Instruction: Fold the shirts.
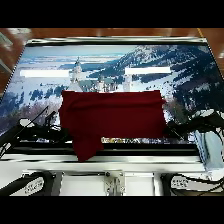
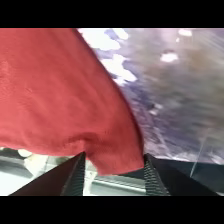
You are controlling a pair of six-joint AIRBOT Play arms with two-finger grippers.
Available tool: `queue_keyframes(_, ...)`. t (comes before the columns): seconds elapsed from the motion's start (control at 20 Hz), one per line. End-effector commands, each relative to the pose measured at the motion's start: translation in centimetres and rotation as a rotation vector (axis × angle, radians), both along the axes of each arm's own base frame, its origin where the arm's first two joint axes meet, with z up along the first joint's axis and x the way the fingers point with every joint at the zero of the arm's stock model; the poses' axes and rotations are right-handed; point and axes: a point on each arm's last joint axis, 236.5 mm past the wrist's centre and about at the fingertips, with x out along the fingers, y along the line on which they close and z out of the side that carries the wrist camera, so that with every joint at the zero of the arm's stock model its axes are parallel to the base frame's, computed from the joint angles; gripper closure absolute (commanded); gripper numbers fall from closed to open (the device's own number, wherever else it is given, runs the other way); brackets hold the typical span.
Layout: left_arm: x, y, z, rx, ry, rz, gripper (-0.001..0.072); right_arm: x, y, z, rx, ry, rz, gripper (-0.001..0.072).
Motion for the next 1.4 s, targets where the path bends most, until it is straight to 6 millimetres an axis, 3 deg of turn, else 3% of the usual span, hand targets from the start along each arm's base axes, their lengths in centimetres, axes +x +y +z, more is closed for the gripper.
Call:
queue_keyframes(0.0, 1.5, 0.4, 1.3, 0.006, -0.08, -0.034, 0.0672, 1.9, 0.5, -1.2, -0.055, -0.057, 0.028, 0.0513)
queue_keyframes(0.05, 2.7, 0.9, 2.2, 0.008, -0.114, -0.034, 0.0672, 2.6, 0.6, -0.7, -0.057, -0.077, 0.042, 0.0616)
queue_keyframes(0.1, 4.3, 1.6, 3.4, 0.013, -0.155, -0.019, 0.0672, 3.5, 0.5, 0.2, -0.057, -0.114, 0.067, 0.0644)
queue_keyframes(0.3, 9.7, 2.9, 8.4, 0.033, -0.319, -0.04, 0.0673, 9.4, -0.7, 4.6, -0.123, -0.297, 0.062, 0.0644)
queue_keyframes(0.6, 17.0, 4.2, 9.5, 0.035, -0.364, -0.03, 0.0672, 18.9, -0.2, 6.7, -0.259, -0.519, -0.032, 0.0645)
queue_keyframes(0.7, 19.7, 4.4, 9.1, 0.032, -0.368, -0.04, 0.0672, 20.8, 0.2, 6.2, -0.246, -0.523, -0.046, 0.0645)
queue_keyframes(0.95, 25.4, 5.4, 6.0, 0.019, -0.328, -0.006, 0.0672, 25.1, 0.8, 4.1, -0.28, -0.588, -0.089, 0.0645)
queue_keyframes(1.2, 27.9, 5.7, 4.2, 0.01, -0.331, 0.012, 0.0672, 27.2, -0.4, 3.9, -0.323, -0.661, -0.146, 0.0645)
queue_keyframes(1.35, 27.9, 5.5, 3.2, 0.01, -0.315, 0.013, 0.067, 27.7, -0.6, 3.9, -0.327, -0.676, -0.167, 0.0643)
